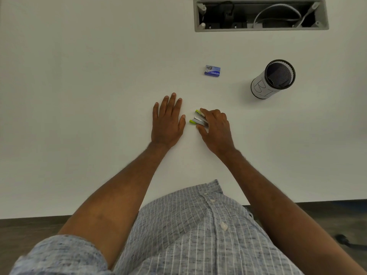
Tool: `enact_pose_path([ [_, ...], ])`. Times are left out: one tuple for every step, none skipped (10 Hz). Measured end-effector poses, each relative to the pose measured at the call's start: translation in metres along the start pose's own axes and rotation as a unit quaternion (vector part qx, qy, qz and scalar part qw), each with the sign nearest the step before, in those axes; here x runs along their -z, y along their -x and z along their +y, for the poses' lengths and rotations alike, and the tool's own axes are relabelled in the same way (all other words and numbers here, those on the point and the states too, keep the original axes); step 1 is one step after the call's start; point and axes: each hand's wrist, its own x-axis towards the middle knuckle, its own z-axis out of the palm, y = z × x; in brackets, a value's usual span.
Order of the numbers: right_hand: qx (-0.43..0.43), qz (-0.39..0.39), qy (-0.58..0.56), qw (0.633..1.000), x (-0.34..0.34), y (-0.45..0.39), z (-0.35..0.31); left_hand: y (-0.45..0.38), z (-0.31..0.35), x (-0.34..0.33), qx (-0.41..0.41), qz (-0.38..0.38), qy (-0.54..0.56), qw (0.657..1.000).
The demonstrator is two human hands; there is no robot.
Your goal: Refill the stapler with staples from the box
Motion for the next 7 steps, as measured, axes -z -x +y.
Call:
enact_pose_path([
  [0.006, 0.017, -0.009, 1.0, 0.0, 0.003, 0.005, 0.0, 0.0, 0.0, -0.001, -0.013, -0.002, 1.0],
  [-0.001, 0.05, 0.007, 0.999, 0.002, 0.008, 0.009, 0.0, 0.002, 0.004, -0.003, -0.019, -0.003, 1.0],
  [-0.017, 0.082, 0.042, 0.996, 0.007, 0.009, 0.02, -0.001, 0.005, 0.011, 0.007, -0.021, -0.011, 1.0],
  [-0.025, 0.075, 0.065, 0.995, 0.009, 0.007, 0.026, -0.003, 0.008, 0.016, 0.009, -0.022, -0.019, 1.0],
  [0.013, 0.07, 0.106, 0.992, 0.017, 0.001, 0.029, -0.004, 0.008, 0.026, -0.009, -0.019, -0.03, 0.999],
  [0.038, 0.066, 0.137, 0.988, 0.019, -0.006, 0.031, -0.006, 0.009, 0.034, -0.014, -0.015, -0.034, 0.999],
  [0.041, 0.074, 0.16, 0.984, 0.023, -0.013, 0.033, -0.014, 0.012, 0.044, -0.032, 0.017, -0.054, 0.998],
])
